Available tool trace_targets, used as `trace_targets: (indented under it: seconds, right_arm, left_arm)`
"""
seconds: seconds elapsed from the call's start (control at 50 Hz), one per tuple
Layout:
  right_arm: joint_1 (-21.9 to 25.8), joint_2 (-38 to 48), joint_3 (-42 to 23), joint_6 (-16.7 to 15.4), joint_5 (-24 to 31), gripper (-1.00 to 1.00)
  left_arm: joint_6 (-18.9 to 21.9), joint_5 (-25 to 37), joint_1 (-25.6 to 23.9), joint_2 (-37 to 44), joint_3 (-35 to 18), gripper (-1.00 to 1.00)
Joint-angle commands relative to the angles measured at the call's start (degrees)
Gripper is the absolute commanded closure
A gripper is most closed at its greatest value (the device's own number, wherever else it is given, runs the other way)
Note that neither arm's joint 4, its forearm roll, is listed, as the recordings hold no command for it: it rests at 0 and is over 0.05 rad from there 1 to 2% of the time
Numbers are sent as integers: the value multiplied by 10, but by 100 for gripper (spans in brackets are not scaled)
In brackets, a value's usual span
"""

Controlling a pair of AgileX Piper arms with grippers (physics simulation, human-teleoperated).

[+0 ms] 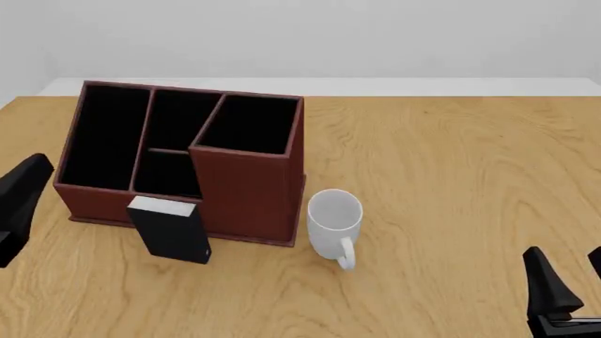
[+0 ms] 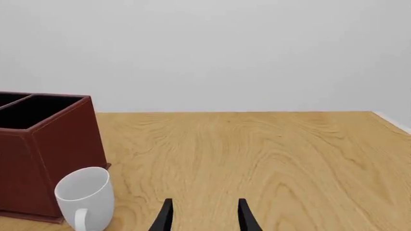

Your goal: Pick up the book and place it in the front compartment of the caddy.

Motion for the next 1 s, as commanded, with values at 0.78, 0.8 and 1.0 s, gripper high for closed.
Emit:
trace_targets:
  seconds: [0.78, 0.8, 1.0]
  right_arm:
    - [5, -1, 5, -7, -4, -100]
    - [5, -1, 5, -8, -5, -100]
    - [5, -1, 4, -8, -4, -100]
  left_arm:
    - [313, 556, -185, 332, -452, -100]
    - [353, 556, -183, 324, -440, -100]
    - [459, 556, -147, 342, -411, -100]
